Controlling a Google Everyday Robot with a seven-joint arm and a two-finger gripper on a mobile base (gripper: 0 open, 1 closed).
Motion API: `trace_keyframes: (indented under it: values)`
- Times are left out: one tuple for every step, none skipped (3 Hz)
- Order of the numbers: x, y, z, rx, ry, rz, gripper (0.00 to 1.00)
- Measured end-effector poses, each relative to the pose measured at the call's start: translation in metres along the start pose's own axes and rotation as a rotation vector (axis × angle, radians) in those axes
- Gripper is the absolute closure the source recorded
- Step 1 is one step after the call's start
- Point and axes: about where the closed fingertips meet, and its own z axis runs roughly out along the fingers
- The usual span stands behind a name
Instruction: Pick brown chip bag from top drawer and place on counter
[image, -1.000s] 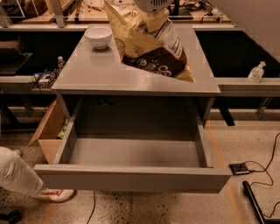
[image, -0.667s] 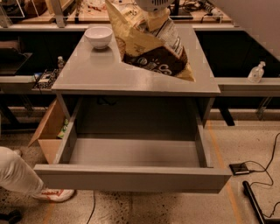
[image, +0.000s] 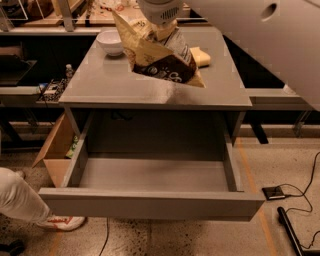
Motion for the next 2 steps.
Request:
trace_keyframes:
  values:
    - [-0.01, -0.014, 0.043, -0.002, -0.012, -0.031, 1.0]
    - [-0.021, -0.022, 0.08, -0.012, -0.034, -0.05, 1.0]
